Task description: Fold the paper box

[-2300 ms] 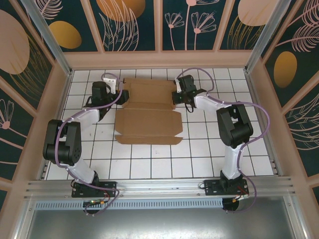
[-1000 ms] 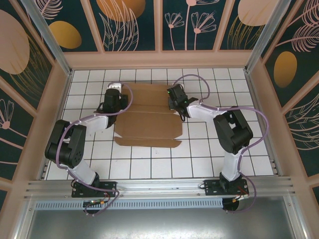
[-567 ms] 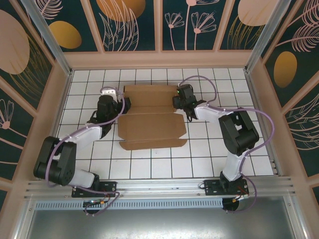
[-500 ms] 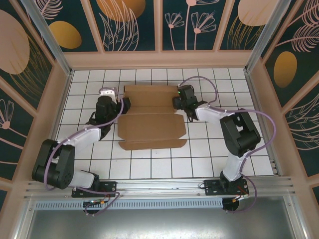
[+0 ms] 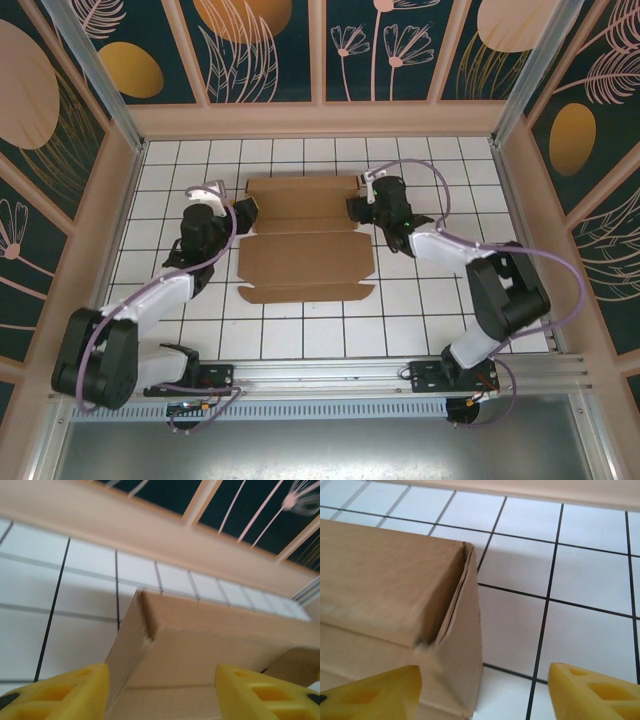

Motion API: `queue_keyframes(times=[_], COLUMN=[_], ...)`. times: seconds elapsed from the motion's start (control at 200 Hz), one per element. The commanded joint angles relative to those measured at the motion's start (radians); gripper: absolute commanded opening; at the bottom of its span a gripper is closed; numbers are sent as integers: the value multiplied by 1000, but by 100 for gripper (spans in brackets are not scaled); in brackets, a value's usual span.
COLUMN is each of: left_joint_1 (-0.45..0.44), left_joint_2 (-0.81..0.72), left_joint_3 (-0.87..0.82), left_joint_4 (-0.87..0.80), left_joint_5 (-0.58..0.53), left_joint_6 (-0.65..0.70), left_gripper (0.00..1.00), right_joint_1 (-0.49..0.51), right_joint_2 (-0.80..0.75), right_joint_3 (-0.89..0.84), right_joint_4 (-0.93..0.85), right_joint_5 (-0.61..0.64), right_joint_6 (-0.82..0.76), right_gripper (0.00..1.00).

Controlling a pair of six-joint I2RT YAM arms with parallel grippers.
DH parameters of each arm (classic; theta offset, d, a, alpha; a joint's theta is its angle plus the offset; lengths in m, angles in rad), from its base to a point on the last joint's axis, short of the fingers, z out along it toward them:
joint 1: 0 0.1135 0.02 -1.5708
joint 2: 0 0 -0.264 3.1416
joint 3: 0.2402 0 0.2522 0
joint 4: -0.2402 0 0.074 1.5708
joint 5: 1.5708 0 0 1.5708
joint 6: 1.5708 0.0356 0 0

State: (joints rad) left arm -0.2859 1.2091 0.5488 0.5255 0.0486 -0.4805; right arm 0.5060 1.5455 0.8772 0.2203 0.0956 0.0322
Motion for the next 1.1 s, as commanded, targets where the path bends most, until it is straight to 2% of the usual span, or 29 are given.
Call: queue_keyframes(times=[0.0,0.125,0.235,0.395,0.586,0.726,0.881,1.096], left_joint_1=[21,59,97,105,104,104,103,103], left_joint_2=[-41,61,172,297,350,360,358,367], left_joint_3=[58,174,243,299,271,197,89,14], left_joint_4=[81,20,1,20,57,110,194,235], left_joint_5=[23,107,176,264,261,255,240,223], left_joint_6=[-27,-74,-136,-181,-204,-246,-304,-318], left_gripper=[59,63,64,63,59,51,36,32], right_joint_1=[-29,-125,-169,-170,-166,-140,-87,-64], right_joint_2=[-133,-165,-78,32,84,109,105,68], right_joint_3=[-59,-57,65,171,164,130,64,-15], right_joint_4=[140,197,96,5,17,20,42,82], right_joint_5=[-113,-367,-432,-421,-430,-399,-319,-251], right_joint_6=[9,128,210,231,252,243,229,252], right_gripper=[72,81,80,68,63,55,48,45])
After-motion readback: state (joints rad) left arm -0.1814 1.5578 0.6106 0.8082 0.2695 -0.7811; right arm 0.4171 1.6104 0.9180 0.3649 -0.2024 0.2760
